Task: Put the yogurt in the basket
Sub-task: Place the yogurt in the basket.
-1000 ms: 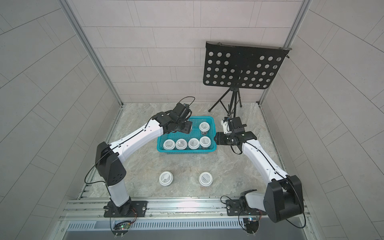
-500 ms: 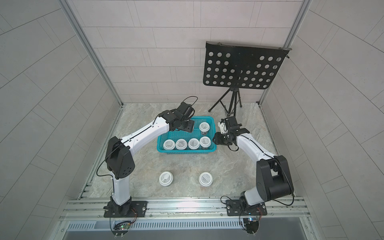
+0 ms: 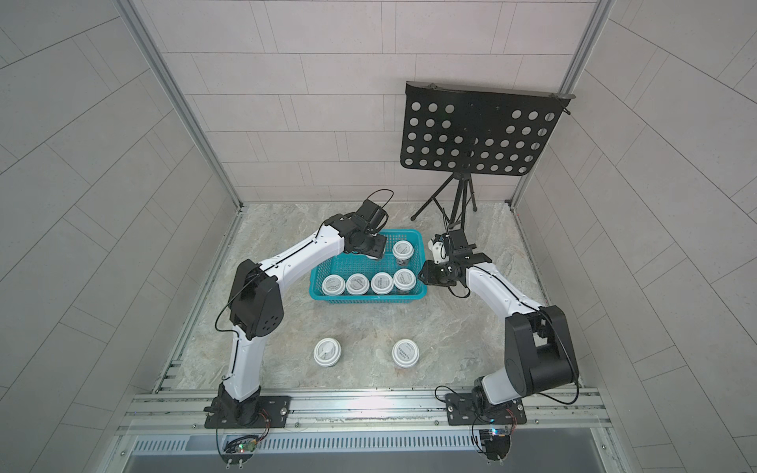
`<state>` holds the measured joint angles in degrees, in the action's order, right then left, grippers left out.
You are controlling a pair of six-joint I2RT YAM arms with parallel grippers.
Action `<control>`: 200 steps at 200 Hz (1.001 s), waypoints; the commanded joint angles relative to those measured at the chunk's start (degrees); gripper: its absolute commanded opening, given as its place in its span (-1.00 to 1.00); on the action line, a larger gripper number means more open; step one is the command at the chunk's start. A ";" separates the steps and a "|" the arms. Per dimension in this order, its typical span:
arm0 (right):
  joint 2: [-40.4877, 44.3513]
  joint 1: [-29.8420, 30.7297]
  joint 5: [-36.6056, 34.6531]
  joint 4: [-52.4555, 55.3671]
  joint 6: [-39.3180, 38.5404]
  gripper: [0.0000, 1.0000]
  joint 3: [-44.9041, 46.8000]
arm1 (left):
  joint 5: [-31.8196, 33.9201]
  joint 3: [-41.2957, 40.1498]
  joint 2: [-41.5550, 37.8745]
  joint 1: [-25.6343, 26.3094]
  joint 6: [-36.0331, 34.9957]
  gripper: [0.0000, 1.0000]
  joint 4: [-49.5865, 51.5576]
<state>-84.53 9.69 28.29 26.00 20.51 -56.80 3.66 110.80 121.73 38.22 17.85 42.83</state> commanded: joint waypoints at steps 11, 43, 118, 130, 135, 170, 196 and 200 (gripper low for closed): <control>0.48 -0.10 0.87 0.46 -0.11 -0.28 1.16 | 0.48 3.47 2.85 -0.32 -1.10 0.25 1.43; 0.75 -0.11 0.97 0.48 -0.20 -0.28 1.61 | 0.58 5.33 5.16 -0.25 -1.38 0.25 2.09; 0.95 -0.11 1.02 0.71 -0.23 -0.25 1.77 | 0.82 9.02 9.41 -0.28 -2.03 0.25 3.54; 0.94 -0.11 1.05 0.71 -0.36 -0.24 1.80 | 0.82 9.79 10.12 -0.26 -2.13 0.26 3.60; 0.93 -0.11 1.06 0.72 -0.38 -0.24 1.79 | 0.93 10.09 10.44 -0.28 -2.17 0.25 3.73; 1.11 -0.06 1.06 0.85 -0.39 -0.23 1.86 | 0.66 12.61 12.77 -0.28 -2.29 0.26 4.87; 1.06 -0.04 1.06 0.94 -0.46 -0.22 1.89 | 0.36 13.36 13.52 -0.27 -2.33 0.28 4.98; 1.12 -0.04 1.04 0.98 -0.43 -0.22 1.91 | 0.34 13.43 13.59 -0.25 -2.29 0.29 4.94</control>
<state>-84.53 9.69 29.36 26.04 20.45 -55.61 3.90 122.63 133.58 38.22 16.14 46.57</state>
